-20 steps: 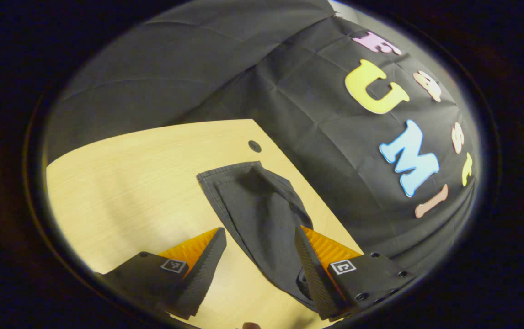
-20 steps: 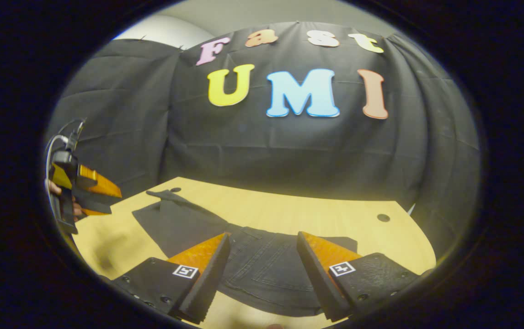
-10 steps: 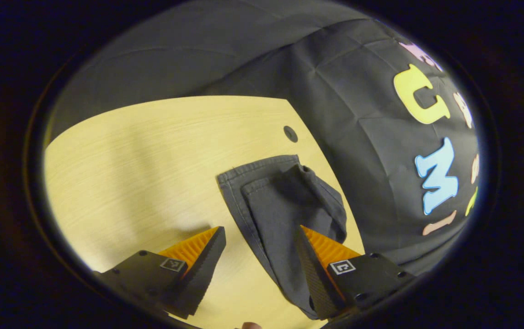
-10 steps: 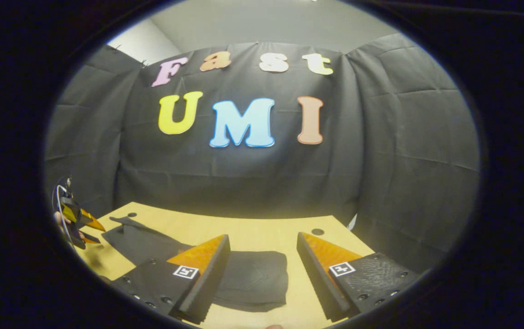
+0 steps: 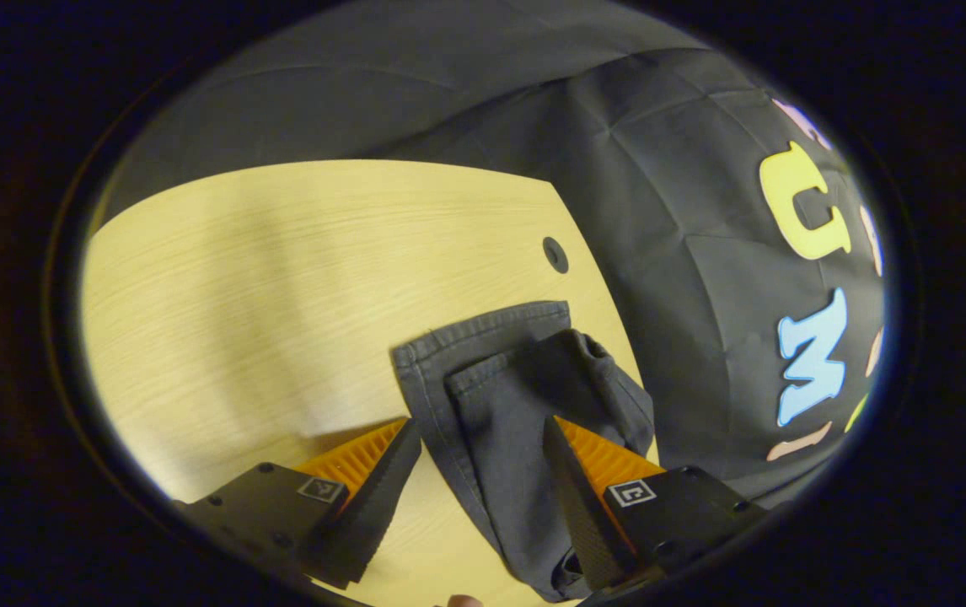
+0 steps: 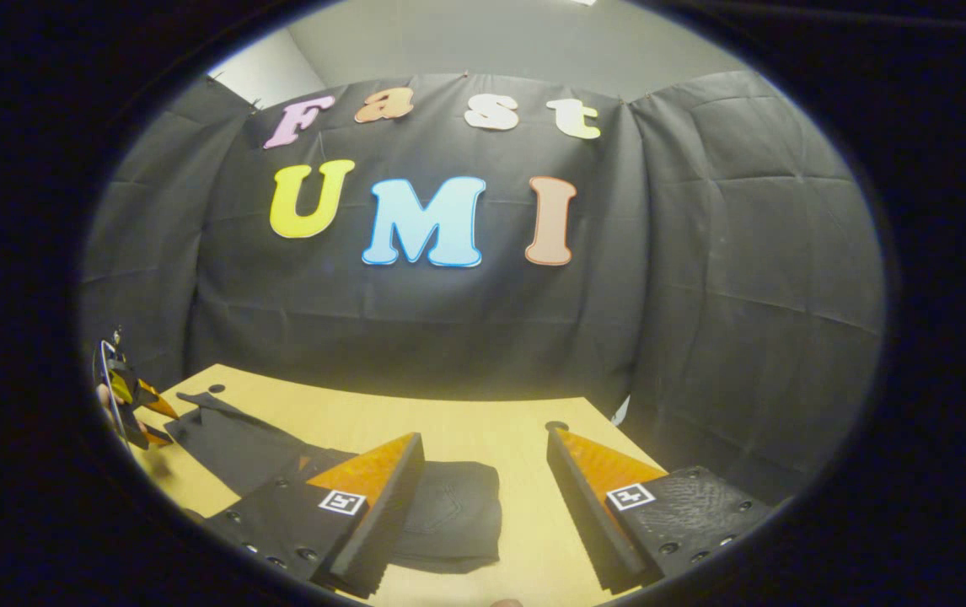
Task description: Grasp the waist and the cuffs of the jeans and fold them to make the two legs overlap; first hold the waist and fold one-third of the jeans toward the cuffs, then hold the cuffs and fold the remaining one-third in the same direction to finish folding.
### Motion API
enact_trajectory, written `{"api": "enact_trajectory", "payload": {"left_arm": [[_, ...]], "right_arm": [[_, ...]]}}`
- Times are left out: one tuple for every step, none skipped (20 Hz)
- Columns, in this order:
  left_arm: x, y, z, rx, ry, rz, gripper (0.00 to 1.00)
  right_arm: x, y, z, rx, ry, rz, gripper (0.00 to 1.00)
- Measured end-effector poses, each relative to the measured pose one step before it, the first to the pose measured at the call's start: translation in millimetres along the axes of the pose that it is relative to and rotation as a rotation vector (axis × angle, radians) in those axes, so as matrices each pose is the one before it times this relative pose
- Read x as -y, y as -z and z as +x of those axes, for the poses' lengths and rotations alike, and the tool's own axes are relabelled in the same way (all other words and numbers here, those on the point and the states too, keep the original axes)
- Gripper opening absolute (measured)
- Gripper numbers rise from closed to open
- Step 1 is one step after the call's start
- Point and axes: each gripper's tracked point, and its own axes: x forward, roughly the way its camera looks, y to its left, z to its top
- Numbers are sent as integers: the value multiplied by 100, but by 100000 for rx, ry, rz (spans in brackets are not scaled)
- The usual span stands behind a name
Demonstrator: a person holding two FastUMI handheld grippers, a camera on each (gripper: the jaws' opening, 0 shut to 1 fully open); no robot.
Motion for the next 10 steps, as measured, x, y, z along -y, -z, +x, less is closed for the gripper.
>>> {"api": "enact_trajectory", "payload": {"left_arm": [[294,-30,387,-13,1064,-419,97],[277,87,333,-186,1107,51,97],[474,103,393,283,1411,-127,97],[413,25,362,219,1297,-233,97],[178,223,340,-120,1385,-471,98],[292,144,375,-667,996,-2547,98],[538,56,314,-816,2526,-3425,100],[427,403,34,-878,1386,-2667,96],[5,601,904,-636,905,-1657,84],[258,655,617,-1813,1552,-1265,81]], "right_arm": [[-131,8,347,-608,-12,-47,87],[-159,-30,385,-244,-272,346,87],[-207,-80,335,-248,-195,447,88],[-101,-17,364,-478,-250,396,88],[-240,64,248,-459,-210,257,88],[-42,39,226,-311,-97,263,88],[-62,-3,129,-400,-111,253,88],[31,164,238,-773,78,-63,89],[66,99,262,-493,187,-258,91],[110,35,41,-442,328,-22,92]]}}
